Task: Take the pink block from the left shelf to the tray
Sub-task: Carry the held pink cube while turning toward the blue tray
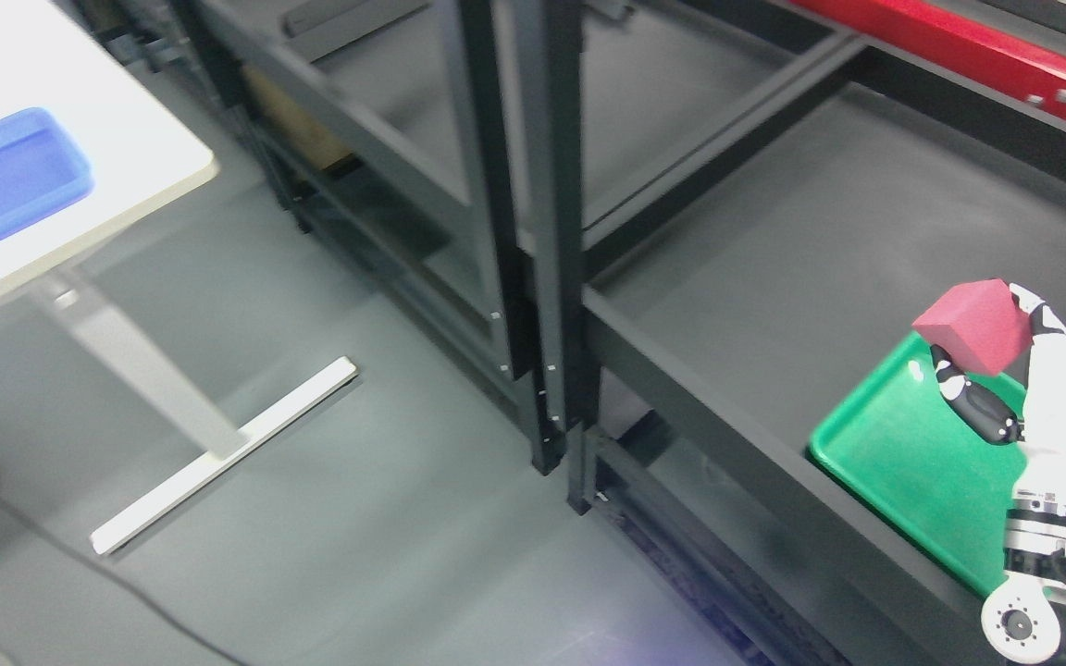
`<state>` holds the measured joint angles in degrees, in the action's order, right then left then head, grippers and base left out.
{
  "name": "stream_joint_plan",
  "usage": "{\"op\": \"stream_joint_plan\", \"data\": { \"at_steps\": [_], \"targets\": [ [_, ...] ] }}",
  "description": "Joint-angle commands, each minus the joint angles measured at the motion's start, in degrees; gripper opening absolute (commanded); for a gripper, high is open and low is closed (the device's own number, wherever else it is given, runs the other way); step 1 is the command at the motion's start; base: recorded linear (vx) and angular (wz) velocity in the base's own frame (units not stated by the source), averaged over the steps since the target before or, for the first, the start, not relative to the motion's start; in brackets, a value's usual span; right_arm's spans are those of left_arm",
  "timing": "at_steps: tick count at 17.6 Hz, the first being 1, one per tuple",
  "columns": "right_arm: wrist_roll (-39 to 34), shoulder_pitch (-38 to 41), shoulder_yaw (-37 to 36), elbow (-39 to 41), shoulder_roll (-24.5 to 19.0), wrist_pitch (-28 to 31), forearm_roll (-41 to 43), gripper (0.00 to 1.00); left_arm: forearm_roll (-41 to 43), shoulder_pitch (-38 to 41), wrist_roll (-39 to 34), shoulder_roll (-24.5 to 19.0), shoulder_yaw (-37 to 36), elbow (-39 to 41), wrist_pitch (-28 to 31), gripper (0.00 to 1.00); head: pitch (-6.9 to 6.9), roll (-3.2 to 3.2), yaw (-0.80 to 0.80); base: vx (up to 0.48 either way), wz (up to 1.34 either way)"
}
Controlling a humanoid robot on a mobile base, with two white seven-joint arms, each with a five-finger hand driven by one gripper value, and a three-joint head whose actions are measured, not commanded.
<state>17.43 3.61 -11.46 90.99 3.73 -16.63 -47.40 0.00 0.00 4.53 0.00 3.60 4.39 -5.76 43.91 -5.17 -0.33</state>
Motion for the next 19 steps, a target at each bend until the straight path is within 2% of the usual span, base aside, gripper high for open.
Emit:
{"op": "stream_joint_plan", "data": {
  "at_steps": [1,19],
  "targets": [
    [0.0,0.0,-0.6,0.5,-0.7,0.2,0.2,0.02,0.1,0.5,0.0,-1.0,0.0,0.0,0.0,1.0,0.0,0.0,0.0,-0.084,0.61],
    [0.0,-0.1,-0.6,0.4,-0.6,0.2,0.2,0.02,0.1,0.5,0.0,-1.0,0.0,0.0,0.0,1.0,0.0,0.0,0.0,-0.12,0.72]
  ]
}}
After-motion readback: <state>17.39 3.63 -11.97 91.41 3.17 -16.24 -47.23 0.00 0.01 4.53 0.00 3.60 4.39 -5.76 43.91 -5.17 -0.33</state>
